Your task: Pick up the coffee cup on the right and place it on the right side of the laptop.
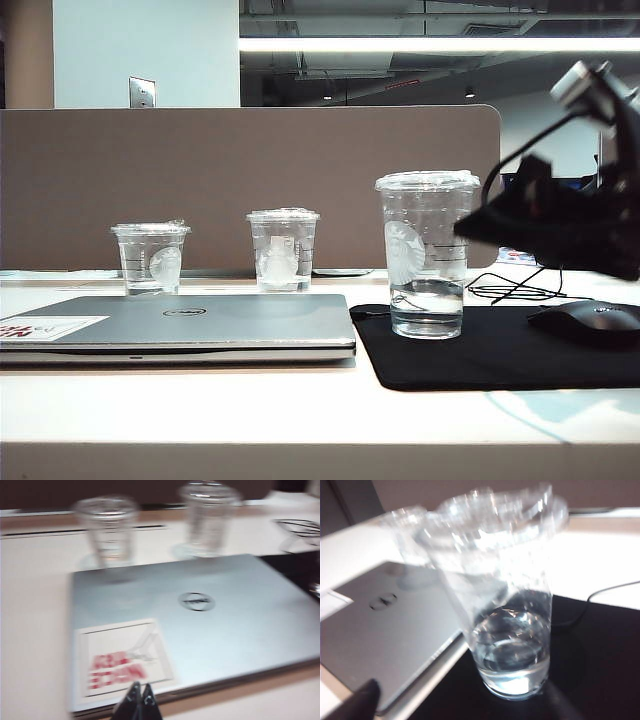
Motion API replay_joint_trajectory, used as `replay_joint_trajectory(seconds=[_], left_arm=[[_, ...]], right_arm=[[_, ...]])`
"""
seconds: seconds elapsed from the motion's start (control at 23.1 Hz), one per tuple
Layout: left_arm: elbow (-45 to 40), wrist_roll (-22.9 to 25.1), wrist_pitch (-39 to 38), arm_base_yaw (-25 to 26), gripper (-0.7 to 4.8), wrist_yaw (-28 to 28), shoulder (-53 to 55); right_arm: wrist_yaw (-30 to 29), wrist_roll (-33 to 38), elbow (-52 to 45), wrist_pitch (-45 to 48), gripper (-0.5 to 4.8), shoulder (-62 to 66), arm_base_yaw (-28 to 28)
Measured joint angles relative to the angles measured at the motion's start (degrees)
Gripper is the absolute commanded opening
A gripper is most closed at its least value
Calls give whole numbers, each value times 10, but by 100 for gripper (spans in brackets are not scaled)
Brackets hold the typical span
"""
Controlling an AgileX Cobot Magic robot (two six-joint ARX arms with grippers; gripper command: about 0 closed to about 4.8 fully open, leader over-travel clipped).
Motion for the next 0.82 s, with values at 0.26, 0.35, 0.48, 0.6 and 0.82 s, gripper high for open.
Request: replay_joint_trajectory(seconds=[0.26, 0.35, 0.48, 0.6, 0.82], left_arm=[[0, 0, 0, 123, -5, -2, 0], [0, 0, 0, 138, -5, -2, 0], [0, 0, 0, 144, -5, -2, 0], [0, 0, 0, 144, -5, -2, 0], [0, 0, 0, 144, -5, -2, 0]], right_arm=[[-41, 33, -40, 4, 68, -109, 0], [-61, 36, -48, 3, -8, -131, 0], [-71, 45, -64, 3, -5, -172, 0], [-71, 50, -66, 4, -5, -191, 0], [-71, 81, -66, 3, -5, -202, 0]])
